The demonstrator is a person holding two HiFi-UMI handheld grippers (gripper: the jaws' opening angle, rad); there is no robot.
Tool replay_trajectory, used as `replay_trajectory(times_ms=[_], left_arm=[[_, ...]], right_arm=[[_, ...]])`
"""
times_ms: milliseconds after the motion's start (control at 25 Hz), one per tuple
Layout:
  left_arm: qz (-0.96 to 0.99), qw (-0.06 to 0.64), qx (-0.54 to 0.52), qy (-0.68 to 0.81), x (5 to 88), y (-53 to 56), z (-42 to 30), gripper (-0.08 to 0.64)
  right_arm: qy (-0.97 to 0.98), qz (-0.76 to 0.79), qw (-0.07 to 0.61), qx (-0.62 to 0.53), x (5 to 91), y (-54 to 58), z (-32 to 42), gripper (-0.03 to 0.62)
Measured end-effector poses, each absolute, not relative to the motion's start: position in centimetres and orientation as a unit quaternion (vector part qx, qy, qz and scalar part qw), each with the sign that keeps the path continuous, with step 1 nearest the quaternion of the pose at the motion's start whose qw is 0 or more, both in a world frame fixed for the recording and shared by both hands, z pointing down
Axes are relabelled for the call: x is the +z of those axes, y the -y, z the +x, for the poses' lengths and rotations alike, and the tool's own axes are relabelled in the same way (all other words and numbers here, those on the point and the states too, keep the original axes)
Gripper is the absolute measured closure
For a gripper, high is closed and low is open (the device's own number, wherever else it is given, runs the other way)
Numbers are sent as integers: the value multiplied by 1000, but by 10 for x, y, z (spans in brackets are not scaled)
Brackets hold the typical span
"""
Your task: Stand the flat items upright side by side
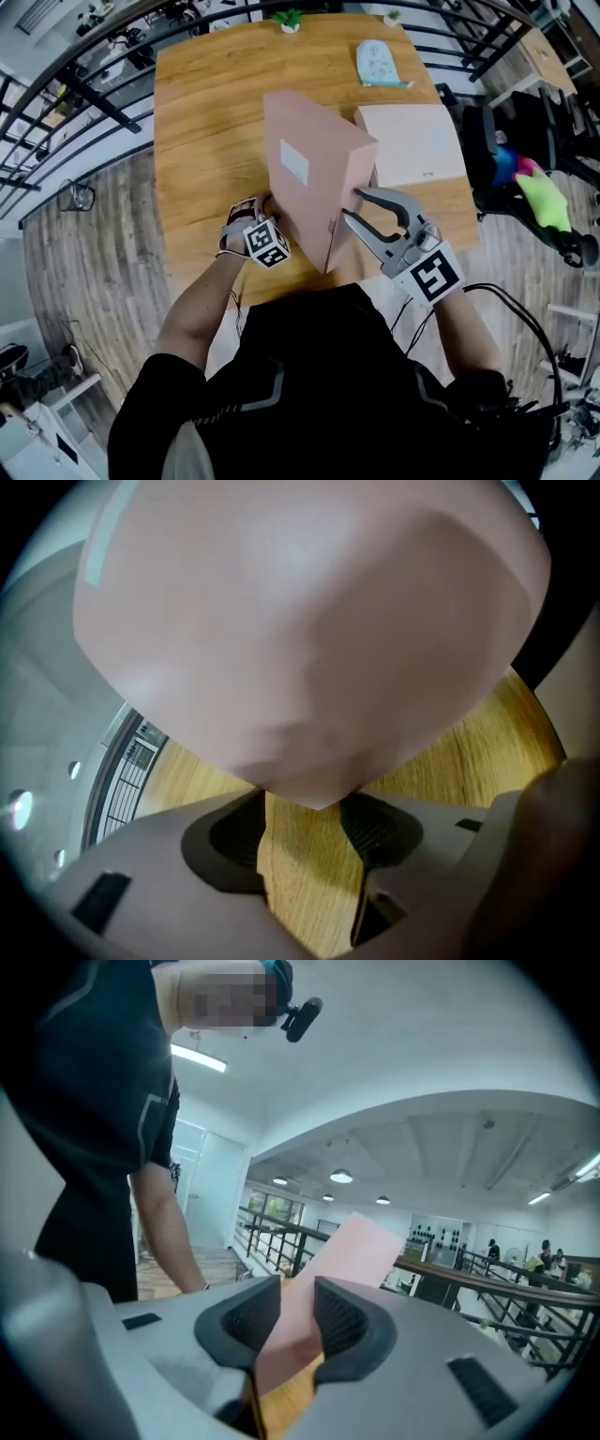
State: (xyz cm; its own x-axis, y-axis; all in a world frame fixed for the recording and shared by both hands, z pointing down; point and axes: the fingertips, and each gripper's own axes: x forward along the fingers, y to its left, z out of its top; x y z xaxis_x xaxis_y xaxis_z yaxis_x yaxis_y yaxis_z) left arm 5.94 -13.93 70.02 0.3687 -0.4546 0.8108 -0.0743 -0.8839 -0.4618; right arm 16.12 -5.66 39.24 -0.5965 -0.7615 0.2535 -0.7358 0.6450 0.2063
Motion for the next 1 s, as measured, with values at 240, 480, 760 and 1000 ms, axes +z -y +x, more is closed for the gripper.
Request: replay_trajectory(times_ms=[240, 480, 760, 1000], left_arm=[[-809, 153, -539, -177, 699, 145, 52, 294], [-797, 102, -558, -205, 699, 152, 24, 284], [-791, 86, -555, -241, 700, 152, 16, 296], [-798, 71, -542, -253, 701, 151, 16, 313]], right_arm=[[896, 417, 149, -20, 406, 73, 147, 479], [915, 372, 155, -34, 405, 80, 121, 474], [922, 354, 144, -57, 397, 82, 76, 425], [902, 389, 162, -93, 401, 93, 70, 425]])
